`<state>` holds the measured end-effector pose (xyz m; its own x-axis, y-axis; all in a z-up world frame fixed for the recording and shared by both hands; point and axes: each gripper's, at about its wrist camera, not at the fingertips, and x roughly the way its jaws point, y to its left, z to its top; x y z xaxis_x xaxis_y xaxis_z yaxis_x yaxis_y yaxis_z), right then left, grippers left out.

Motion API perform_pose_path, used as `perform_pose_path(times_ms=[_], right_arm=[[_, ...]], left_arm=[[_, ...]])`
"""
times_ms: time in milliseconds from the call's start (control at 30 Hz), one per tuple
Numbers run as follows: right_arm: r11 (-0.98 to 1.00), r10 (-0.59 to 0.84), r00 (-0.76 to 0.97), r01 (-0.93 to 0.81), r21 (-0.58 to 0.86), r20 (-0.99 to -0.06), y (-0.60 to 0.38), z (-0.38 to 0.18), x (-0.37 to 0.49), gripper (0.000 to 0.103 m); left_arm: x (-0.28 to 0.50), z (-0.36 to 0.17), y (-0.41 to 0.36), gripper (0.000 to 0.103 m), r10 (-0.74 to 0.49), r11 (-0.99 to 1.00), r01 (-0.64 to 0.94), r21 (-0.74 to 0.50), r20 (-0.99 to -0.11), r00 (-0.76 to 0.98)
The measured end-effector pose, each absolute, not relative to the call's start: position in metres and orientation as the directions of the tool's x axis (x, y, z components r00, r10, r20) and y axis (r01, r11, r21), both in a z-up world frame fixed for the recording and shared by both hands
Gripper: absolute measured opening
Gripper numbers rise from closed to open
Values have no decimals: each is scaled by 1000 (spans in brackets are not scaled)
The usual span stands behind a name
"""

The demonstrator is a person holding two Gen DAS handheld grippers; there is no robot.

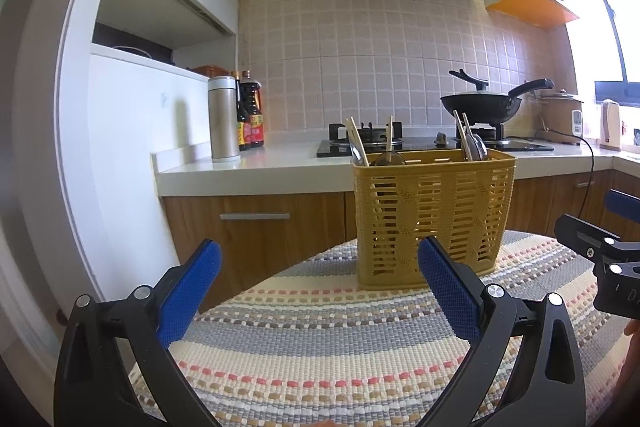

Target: Organize utensils

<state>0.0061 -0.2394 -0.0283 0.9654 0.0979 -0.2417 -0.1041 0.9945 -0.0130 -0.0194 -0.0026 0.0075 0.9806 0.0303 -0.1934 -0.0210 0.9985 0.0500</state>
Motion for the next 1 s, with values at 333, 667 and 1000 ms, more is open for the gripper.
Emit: perform_pose_path(times_ms=[333,667,1000], right_arm=[[994,98,965,-105,-19,-244,-236,-29,5,95],[994,101,963,-108,-17,-248,-235,-29,6,95],[994,102,963,-110,-18,-251,-235,-29,6,95]], left_arm=[[-20,7,-7,96,34,997,-22,70,-185,982],[-20,7,-7,96,44,997,-32,65,-188,981],[-21,7,-7,96,41,997,-28,69,-186,982]])
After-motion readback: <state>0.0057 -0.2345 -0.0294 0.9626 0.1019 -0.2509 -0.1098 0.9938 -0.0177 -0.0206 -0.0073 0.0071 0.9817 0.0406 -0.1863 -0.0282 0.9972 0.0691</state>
